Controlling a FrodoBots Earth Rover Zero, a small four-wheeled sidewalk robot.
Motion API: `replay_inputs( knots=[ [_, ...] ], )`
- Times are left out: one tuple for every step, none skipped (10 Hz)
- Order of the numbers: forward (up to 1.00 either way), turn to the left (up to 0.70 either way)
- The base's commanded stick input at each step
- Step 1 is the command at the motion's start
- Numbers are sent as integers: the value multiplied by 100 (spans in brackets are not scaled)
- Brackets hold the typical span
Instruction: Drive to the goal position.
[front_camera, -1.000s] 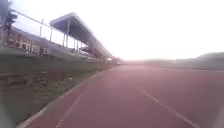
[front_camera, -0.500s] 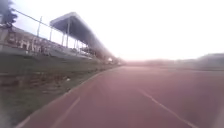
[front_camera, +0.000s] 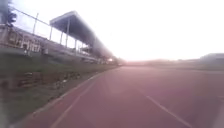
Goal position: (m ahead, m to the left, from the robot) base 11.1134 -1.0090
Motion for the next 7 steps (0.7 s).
replay_inputs(
  knots=[
    [70, 0],
    [70, 0],
    [70, 0],
    [70, 0],
    [70, 0],
    [70, 0],
    [70, 0]
  ],
)
